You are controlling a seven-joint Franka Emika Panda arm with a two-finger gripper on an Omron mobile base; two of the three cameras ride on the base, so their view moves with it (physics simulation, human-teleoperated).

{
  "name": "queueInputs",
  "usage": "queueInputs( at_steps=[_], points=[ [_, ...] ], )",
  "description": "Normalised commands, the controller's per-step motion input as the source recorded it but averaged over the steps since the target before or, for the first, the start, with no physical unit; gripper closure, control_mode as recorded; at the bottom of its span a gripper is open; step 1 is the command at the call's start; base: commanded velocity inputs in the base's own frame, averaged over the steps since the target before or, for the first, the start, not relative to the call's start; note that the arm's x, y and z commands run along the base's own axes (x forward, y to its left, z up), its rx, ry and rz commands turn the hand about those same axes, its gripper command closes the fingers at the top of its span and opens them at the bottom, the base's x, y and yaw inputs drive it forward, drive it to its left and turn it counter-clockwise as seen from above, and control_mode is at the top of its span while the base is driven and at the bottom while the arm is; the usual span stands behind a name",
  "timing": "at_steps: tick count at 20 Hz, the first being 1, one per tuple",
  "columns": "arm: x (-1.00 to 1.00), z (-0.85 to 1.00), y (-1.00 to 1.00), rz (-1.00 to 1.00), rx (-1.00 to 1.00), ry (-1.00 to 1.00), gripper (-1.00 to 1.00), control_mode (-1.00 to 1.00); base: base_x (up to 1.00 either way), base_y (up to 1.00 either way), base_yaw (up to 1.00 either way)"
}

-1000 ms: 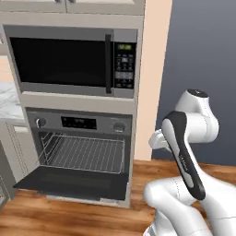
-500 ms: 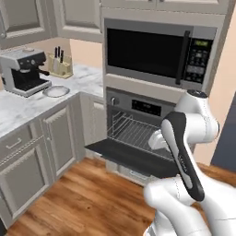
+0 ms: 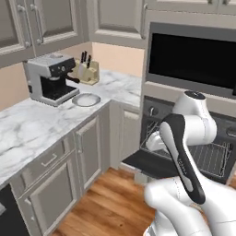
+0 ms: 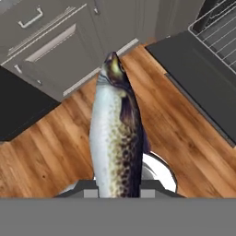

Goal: Take the fish from the oven and place it on the plate on the counter.

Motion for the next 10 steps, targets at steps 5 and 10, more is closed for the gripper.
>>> queueInputs(
  at_steps=[5, 10],
  points=[
    [0.0, 0.0, 0.0, 0.0, 0.0, 0.0, 1.0, 1.0, 0.97, 0.99, -0.23],
    [0.0, 0.0, 0.0, 0.0, 0.0, 0.0, 1.0, 1.0, 1.0, 0.69, -0.19]
  ],
)
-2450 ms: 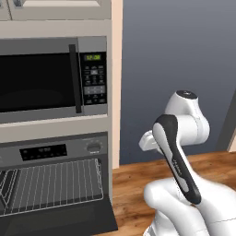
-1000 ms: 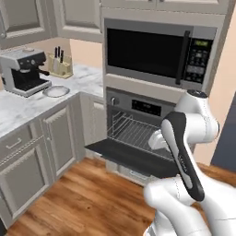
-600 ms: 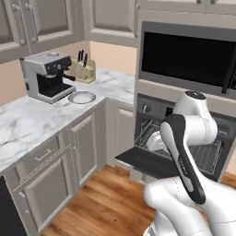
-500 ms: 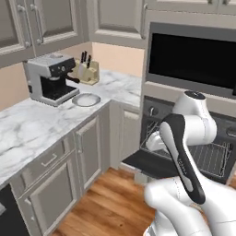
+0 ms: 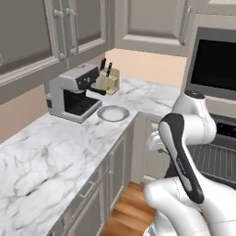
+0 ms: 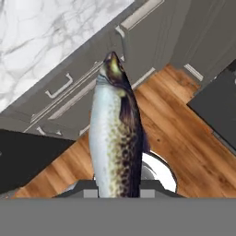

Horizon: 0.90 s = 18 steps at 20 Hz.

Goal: Take the fish from the oven and place it on the plate on the counter.

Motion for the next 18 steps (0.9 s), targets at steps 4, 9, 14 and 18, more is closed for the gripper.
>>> queueInputs(
  at_steps=[4, 9, 14, 18],
  points=[
    [0.0, 0.0, 0.0, 0.0, 0.0, 0.0, 1.0, 1.0, 1.0, 0.1, -0.16],
    [0.0, 0.0, 0.0, 0.0, 0.0, 0.0, 1.0, 1.0, 1.0, -0.11, -0.28],
    [0.0, 0.0, 0.0, 0.0, 0.0, 0.0, 1.0, 1.0, 0.64, -0.02, -0.12],
    [0.0, 0.0, 0.0, 0.0, 0.0, 0.0, 1.0, 1.0, 0.28, -0.07, 0.0]
  ],
)
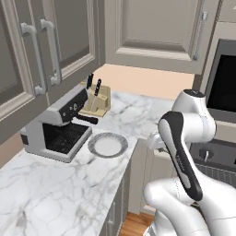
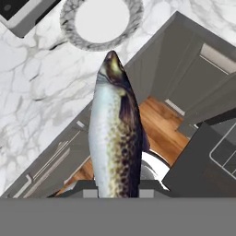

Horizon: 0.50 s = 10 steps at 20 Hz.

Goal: Take the fish from the oven and place it on the plate on the counter.

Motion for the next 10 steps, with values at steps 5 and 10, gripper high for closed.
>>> queueInputs(
  at_steps=[5, 10],
  points=[
    [0.0, 0.0, 0.0, 0.0, 0.0, 0.0, 1.0, 1.0, 0.12, 0.0, -0.03],
    [0.87, 0.0, 0.0, 0.12, 0.0, 0.0, 1.0, -1.0, 0.0, 0.0, 0.0]
  ],
)
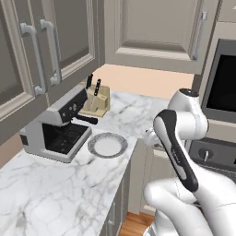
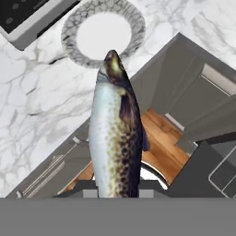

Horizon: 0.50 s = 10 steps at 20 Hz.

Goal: Take the fish from the oven and place it on the plate on the counter.

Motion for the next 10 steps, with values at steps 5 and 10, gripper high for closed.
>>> queueInputs(
  at_steps=[5, 10],
  points=[
    [0.89, 0.0, 0.0, 0.36, 0.06, -0.02, 1.0, -1.0, 0.0, 0.0, 0.0],
    [0.63, 0.0, 0.09, 0.42, 0.03, -0.01, 1.0, -1.0, 0.0, 0.0, 0.0]
  ],
)
